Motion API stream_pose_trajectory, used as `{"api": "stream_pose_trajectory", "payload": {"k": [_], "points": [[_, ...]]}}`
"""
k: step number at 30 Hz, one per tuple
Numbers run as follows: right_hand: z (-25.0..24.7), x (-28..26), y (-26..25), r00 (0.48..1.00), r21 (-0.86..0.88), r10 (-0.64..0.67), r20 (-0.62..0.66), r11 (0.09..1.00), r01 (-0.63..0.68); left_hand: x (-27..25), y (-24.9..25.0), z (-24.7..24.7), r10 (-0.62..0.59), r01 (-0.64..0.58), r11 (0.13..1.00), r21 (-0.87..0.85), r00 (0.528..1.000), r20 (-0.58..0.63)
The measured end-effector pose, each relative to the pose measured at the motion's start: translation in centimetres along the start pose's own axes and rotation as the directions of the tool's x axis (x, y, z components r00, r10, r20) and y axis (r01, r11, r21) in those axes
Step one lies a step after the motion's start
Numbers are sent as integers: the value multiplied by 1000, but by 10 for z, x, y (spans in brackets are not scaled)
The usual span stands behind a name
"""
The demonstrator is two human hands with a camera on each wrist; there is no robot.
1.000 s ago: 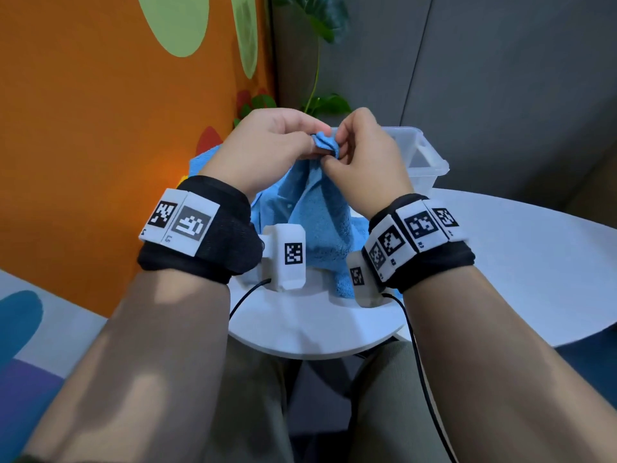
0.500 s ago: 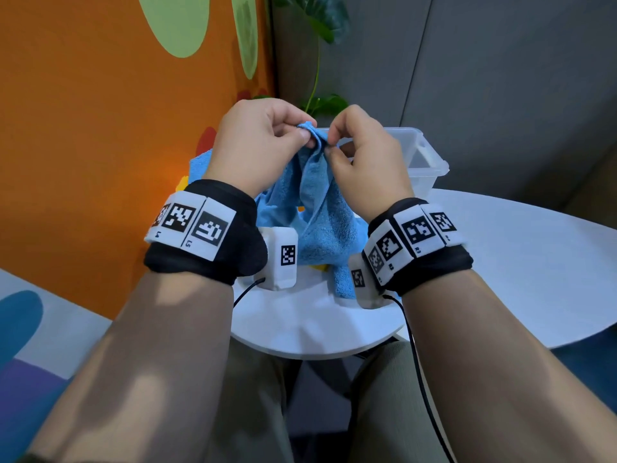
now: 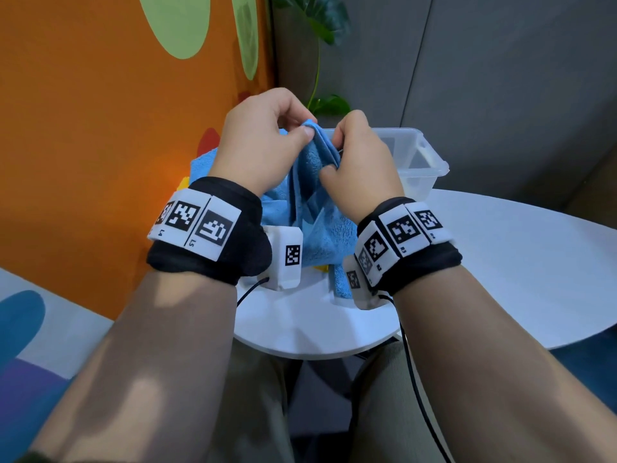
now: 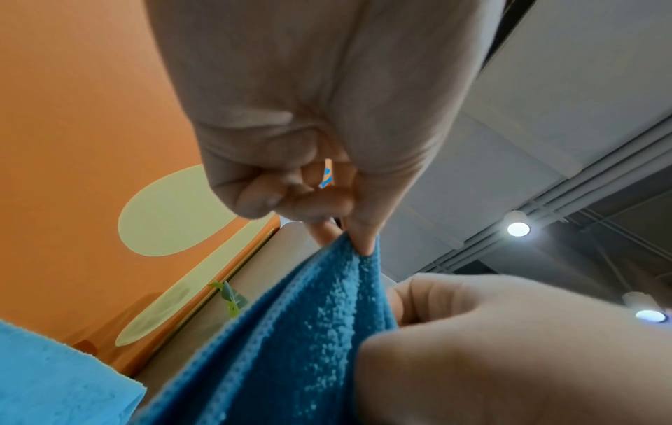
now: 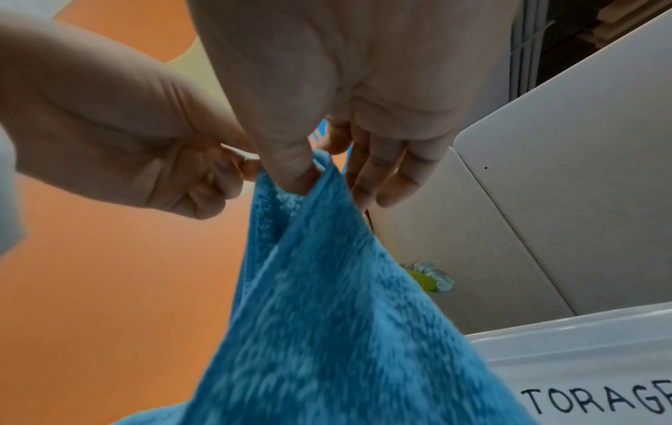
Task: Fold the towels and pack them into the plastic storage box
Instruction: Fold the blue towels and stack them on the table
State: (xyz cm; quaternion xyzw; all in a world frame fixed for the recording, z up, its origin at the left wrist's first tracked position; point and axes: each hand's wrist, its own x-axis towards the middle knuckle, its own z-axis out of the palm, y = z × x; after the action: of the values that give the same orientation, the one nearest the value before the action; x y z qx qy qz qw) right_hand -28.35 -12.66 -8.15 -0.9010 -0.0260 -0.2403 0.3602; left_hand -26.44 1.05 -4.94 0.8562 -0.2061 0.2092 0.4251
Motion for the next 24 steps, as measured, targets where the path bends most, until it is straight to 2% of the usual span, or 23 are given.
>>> {"api": "stream_pose_trajectory", "payload": {"k": [4, 6, 9, 15, 24], "points": [[0, -1, 6, 997, -52, 64, 34, 997, -63, 3, -2, -4, -133, 122, 983, -135, 988, -74], [0, -1, 10, 995, -72, 86, 56, 994, -82, 6, -7, -9, -232, 196, 948, -249, 965, -123], [-2, 1, 16, 993, -113, 92, 69, 990, -84, 12, -20, -16, -315, 232, 916, -329, 922, -227], [-5, 6, 29, 987, -177, 155, 32, 973, -147, 18, -40, -32, -300, 216, 944, -249, 876, -378], [0, 3, 40, 995, -259, 73, 64, 964, -54, 16, -51, -32, -303, 218, 945, -244, 864, -402]]}}
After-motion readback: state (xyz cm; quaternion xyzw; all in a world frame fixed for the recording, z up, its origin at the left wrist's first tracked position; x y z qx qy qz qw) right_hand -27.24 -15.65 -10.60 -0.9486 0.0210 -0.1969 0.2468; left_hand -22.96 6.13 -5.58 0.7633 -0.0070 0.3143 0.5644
